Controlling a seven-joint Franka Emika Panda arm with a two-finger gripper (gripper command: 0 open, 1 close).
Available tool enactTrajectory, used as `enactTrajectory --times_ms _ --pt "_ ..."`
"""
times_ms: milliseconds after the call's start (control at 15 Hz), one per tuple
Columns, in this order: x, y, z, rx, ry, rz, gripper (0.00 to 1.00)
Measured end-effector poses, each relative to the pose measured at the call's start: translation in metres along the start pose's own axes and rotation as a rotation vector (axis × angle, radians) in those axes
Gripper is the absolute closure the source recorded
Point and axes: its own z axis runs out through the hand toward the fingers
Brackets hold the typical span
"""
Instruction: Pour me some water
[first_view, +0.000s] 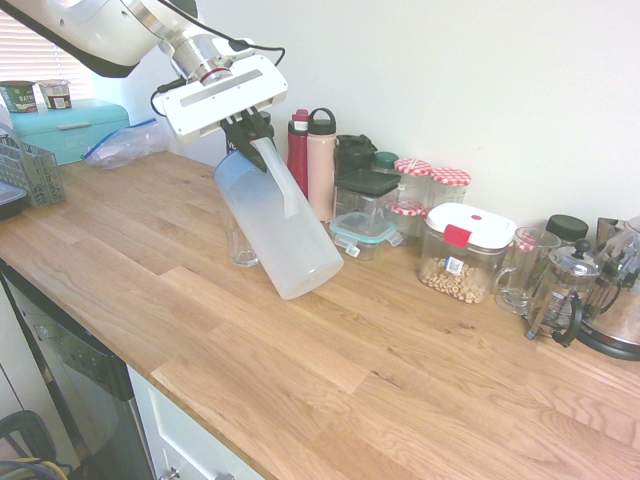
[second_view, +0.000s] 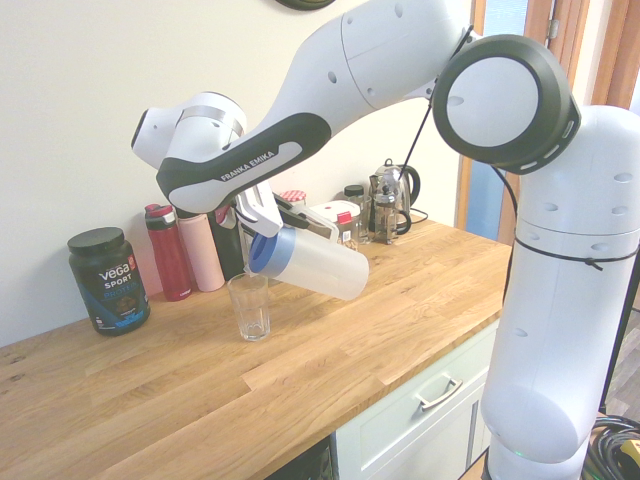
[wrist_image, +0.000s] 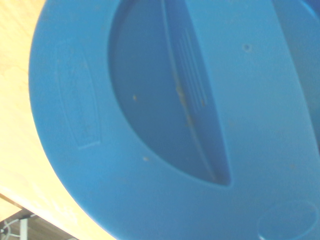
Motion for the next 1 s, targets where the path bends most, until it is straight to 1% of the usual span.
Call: enactTrajectory --times_ms 467,667,733,867,1000 --pt "0.004 -0.002 0.000 -0.018 0.019 0.023 1.00" --pt "0.004 -0.002 0.000 0.003 0.026 0.032 1.00" --pt "0.002 0.001 -0.001 0.032 0.028 0.041 1.00" --pt "-0.007 0.016 -0.001 0.132 0.047 0.079 1.00" --pt "-0.026 0.043 0.009 0.219 0.064 0.130 1.00"
